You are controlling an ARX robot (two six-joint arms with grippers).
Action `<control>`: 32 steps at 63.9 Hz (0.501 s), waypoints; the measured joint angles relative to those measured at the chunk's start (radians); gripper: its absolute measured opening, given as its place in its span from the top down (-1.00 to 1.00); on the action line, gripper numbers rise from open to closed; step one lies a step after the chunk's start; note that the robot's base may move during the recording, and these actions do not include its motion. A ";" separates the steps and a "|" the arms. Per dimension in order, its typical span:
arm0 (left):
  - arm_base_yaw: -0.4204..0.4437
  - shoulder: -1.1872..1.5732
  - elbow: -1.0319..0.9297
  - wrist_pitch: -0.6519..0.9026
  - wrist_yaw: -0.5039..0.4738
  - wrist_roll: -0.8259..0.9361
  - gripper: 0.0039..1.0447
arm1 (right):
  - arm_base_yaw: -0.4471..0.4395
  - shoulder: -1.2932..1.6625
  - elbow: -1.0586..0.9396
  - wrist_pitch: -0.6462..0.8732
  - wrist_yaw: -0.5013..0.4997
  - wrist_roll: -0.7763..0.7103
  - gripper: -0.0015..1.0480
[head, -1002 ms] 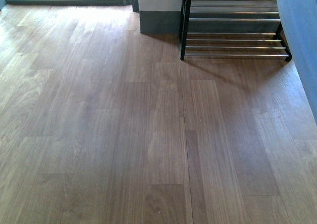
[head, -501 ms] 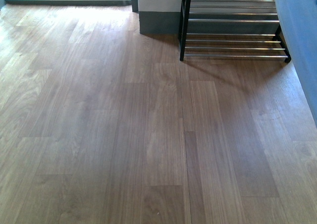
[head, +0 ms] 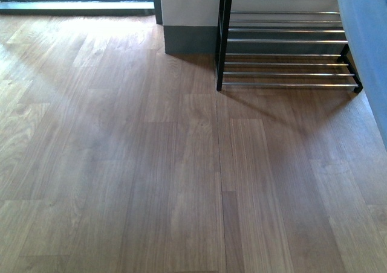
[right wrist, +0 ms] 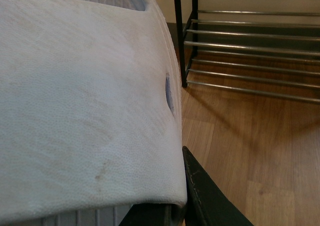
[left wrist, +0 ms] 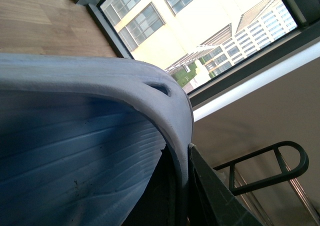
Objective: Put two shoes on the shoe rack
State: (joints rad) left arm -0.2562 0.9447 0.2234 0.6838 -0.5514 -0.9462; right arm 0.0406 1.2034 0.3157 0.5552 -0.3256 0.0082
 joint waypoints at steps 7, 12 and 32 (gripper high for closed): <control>0.000 0.000 0.000 0.000 0.001 0.000 0.97 | 0.000 0.000 0.000 0.000 0.000 0.000 0.97; 0.001 0.000 0.000 0.000 -0.003 0.000 0.97 | 0.003 0.000 0.000 0.000 -0.002 0.000 0.97; 0.001 0.000 0.000 0.000 -0.002 0.000 0.97 | 0.005 0.000 0.000 0.000 -0.006 0.000 0.97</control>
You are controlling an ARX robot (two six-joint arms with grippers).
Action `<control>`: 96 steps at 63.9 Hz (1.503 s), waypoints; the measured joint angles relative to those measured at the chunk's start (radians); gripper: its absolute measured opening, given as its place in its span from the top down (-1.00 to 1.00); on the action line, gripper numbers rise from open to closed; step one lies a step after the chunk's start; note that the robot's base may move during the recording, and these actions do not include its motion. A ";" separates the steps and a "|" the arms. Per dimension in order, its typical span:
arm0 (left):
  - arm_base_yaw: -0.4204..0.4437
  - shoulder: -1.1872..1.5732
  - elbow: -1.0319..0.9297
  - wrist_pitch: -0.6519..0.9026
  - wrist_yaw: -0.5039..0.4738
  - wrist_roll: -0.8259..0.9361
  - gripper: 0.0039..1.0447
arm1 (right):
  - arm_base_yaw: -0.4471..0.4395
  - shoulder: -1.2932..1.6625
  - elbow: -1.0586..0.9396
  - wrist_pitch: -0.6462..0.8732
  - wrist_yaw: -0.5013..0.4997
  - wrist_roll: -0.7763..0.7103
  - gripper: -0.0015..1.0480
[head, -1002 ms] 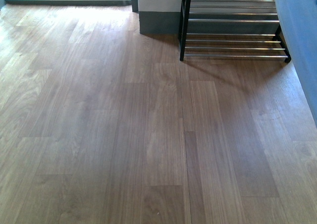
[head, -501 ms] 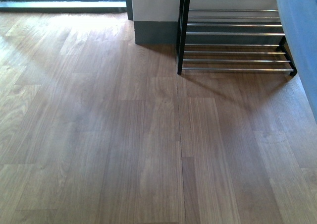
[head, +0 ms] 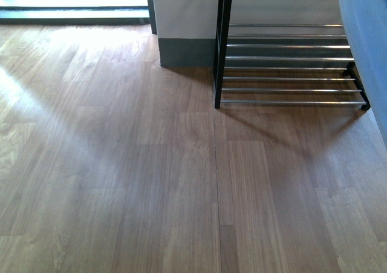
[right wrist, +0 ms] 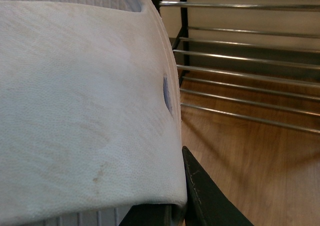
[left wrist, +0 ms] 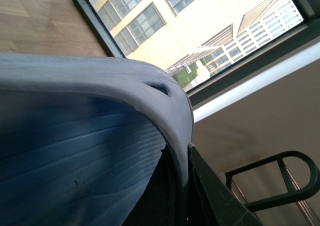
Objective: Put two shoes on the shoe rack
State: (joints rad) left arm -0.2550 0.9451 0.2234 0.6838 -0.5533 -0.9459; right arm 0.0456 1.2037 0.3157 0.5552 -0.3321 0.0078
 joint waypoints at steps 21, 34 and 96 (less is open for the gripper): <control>0.000 -0.001 0.000 0.000 0.002 0.000 0.97 | -0.002 0.000 0.000 0.000 0.006 0.000 0.97; -0.002 0.000 0.000 0.000 0.002 0.000 0.97 | -0.005 0.000 0.000 0.000 0.007 0.000 0.97; -0.002 0.000 0.000 0.000 0.003 0.000 0.97 | -0.005 0.001 0.000 0.000 0.006 0.000 0.97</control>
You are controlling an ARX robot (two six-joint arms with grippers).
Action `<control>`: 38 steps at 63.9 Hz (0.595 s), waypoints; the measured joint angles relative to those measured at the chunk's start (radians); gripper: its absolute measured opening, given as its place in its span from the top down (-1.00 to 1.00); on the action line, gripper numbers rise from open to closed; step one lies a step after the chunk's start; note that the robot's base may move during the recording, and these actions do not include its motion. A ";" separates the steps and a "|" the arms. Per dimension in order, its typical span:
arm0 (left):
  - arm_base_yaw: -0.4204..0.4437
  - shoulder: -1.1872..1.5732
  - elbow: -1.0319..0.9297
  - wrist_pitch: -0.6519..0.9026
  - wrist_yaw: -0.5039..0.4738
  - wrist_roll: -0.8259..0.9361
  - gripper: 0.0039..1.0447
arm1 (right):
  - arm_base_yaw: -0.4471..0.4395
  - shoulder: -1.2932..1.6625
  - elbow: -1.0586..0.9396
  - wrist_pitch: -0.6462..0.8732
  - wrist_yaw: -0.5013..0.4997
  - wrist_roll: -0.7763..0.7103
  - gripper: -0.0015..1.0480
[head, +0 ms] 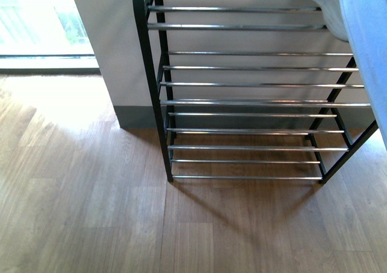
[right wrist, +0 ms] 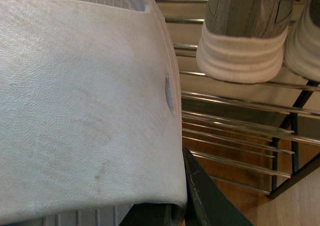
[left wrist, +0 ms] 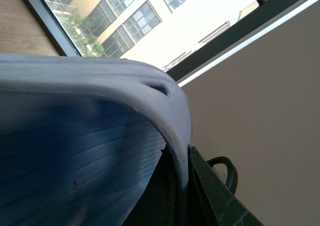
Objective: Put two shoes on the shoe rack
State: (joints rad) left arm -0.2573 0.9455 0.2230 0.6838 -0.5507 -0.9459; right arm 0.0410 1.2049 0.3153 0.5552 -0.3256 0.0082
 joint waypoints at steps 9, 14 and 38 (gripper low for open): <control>0.000 0.000 0.000 0.000 0.000 0.000 0.97 | 0.000 0.000 0.000 0.000 0.000 0.000 0.97; 0.000 0.000 0.000 0.000 0.000 0.000 0.97 | 0.000 0.000 0.000 0.000 0.000 0.000 0.97; 0.000 0.000 0.000 0.000 0.000 0.000 0.97 | 0.000 0.000 0.000 0.000 0.000 0.001 0.97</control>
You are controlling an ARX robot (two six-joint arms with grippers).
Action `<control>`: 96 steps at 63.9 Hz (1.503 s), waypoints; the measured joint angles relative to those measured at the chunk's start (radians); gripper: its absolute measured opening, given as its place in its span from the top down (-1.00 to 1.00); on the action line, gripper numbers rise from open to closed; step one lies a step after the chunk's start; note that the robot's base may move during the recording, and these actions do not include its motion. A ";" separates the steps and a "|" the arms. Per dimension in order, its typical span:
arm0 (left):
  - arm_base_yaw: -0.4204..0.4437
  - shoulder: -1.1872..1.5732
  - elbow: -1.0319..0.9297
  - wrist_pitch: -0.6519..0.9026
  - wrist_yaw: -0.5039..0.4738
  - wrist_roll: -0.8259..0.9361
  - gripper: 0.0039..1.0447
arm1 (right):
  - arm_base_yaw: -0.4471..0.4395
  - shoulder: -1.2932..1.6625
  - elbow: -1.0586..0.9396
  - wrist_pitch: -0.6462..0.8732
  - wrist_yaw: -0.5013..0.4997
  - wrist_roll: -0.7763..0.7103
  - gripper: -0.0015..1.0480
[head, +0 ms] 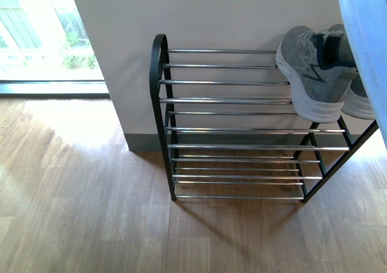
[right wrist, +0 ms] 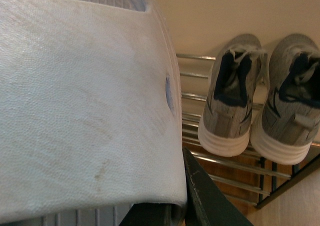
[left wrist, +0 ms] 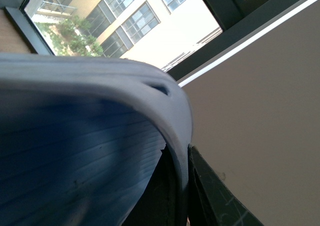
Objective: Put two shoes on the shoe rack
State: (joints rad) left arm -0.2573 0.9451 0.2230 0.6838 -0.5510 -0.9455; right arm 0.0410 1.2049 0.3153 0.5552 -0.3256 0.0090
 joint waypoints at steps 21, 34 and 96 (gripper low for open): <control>0.000 0.000 0.000 0.000 0.000 0.001 0.97 | 0.158 0.235 0.154 0.124 0.150 0.103 0.97; 0.000 0.000 0.000 0.000 0.000 0.002 0.97 | 0.316 0.517 0.427 -0.056 0.352 0.137 0.97; 0.000 0.000 0.000 0.000 0.000 0.002 0.97 | 0.278 1.423 1.464 -0.513 0.877 -0.051 0.89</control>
State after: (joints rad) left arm -0.2573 0.9451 0.2234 0.6838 -0.5510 -0.9440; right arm 0.3191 2.6278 1.7798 0.0422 0.5510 -0.0418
